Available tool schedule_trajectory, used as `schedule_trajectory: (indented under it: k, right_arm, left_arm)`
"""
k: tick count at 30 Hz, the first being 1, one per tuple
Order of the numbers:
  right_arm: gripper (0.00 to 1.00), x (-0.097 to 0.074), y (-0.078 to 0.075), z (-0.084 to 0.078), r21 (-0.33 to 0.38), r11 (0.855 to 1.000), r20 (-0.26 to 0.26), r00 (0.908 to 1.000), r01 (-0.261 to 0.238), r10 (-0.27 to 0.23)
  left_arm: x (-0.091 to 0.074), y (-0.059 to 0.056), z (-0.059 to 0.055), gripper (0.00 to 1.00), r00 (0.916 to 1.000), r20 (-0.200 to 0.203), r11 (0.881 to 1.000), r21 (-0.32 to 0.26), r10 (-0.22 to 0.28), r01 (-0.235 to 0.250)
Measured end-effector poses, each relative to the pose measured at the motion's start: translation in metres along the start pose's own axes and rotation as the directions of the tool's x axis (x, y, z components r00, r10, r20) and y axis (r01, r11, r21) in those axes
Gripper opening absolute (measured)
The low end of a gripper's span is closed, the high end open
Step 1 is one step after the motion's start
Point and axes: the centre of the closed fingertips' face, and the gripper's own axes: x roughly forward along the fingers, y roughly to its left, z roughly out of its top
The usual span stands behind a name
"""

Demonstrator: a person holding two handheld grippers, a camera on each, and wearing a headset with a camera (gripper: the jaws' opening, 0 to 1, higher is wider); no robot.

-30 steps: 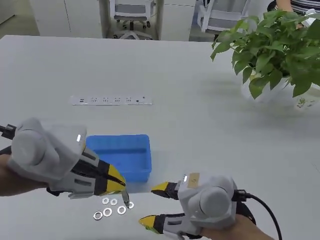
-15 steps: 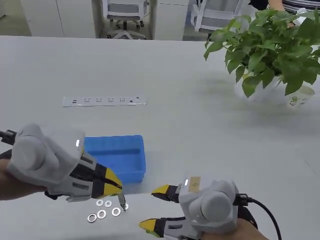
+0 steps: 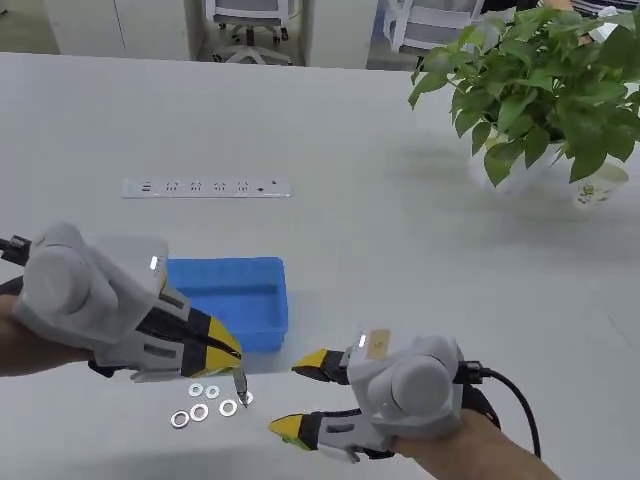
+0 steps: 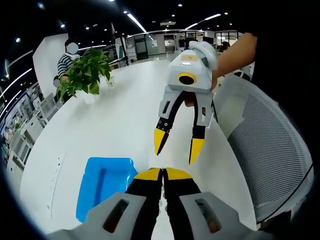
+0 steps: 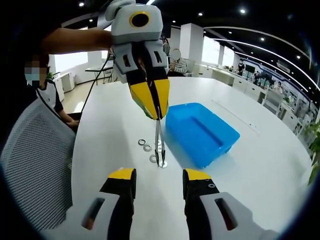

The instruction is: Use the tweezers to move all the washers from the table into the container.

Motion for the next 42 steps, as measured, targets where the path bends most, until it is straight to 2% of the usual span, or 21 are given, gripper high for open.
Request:
schedule_trajectory:
  k: [12, 22, 29, 38, 42]
  right_arm:
    - [0.38, 0.021, 0.003, 0.009, -0.057, 0.995, -0.01, 0.9969, -0.079, 0.078]
    - [0.33, 0.042, 0.011, 0.015, -0.102, 0.983, -0.019, 0.9886, -0.15, 0.149]
    - [0.25, 0.052, 0.013, 0.019, -0.126, 0.976, -0.024, 0.9842, -0.177, 0.175]
    - [0.12, 0.054, 0.005, 0.02, -0.144, 0.973, -0.035, 0.9837, -0.18, 0.176]
    - [0.12, 0.055, 0.007, 0.02, -0.151, 0.97, -0.04, 0.9816, -0.191, 0.187]
  left_arm:
    - [0.001, 0.001, 0.0, 0.05, 1.0, 0.004, 1.0, -0.017, -0.004, 0.004]
    - [-0.002, -0.001, -0.003, 0.05, 0.9999, 0.001, 1.0, -0.028, -0.013, 0.013]
    - [-0.003, 0.0, -0.004, 0.05, 0.9999, -0.001, 0.999, -0.035, -0.013, 0.013]
    - [-0.002, -0.002, -0.005, 0.05, 0.9998, 0.002, 0.999, -0.04, -0.022, 0.022]
    - [-0.003, -0.001, -0.007, 0.05, 0.9998, -0.002, 0.999, -0.043, -0.021, 0.021]
